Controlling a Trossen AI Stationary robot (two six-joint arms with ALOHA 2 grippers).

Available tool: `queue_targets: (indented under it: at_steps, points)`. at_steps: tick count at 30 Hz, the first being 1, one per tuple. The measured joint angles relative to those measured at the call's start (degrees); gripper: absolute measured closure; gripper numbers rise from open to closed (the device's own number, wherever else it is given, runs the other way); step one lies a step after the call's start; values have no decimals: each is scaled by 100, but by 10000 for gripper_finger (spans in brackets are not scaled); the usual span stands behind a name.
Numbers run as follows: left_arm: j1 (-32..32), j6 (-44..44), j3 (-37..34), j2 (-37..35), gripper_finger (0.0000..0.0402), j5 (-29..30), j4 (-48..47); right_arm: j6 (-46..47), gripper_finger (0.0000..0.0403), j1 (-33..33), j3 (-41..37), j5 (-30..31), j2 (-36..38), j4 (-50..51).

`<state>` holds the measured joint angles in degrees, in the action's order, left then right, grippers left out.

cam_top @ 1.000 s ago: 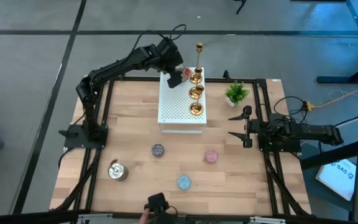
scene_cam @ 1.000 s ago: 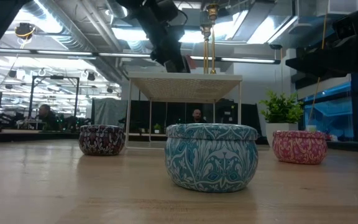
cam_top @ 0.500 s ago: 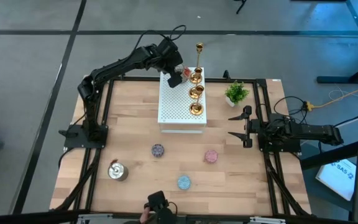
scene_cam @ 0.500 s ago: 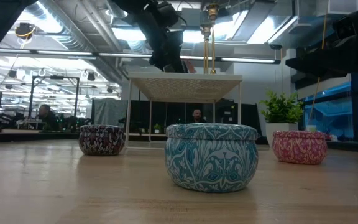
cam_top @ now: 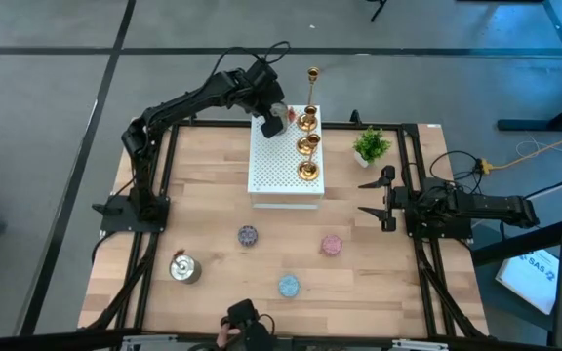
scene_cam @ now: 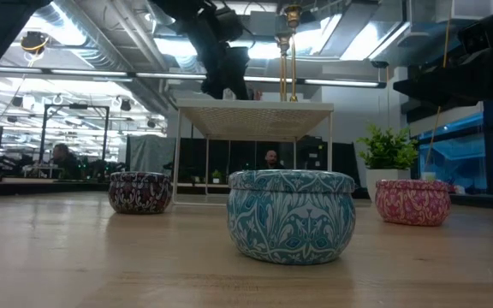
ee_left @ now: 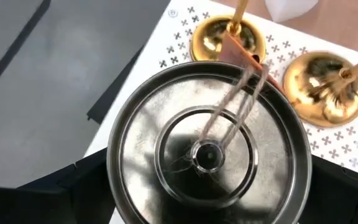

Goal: Pick & Place candle stick holders
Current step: Put the top silver scented candle can on the shelf

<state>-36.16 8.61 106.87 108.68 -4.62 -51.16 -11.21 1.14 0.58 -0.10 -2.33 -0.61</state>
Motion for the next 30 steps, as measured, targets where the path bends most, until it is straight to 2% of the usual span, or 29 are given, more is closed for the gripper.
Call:
queue_targets:
  at_steps: [22,30]
  points:
    - [47,119,0,-97,24,177,104,-1,111,0,0,0,0,0]
    - [50,29,4,-131,3,49,158,0,111,-1,0,0,0,-1]
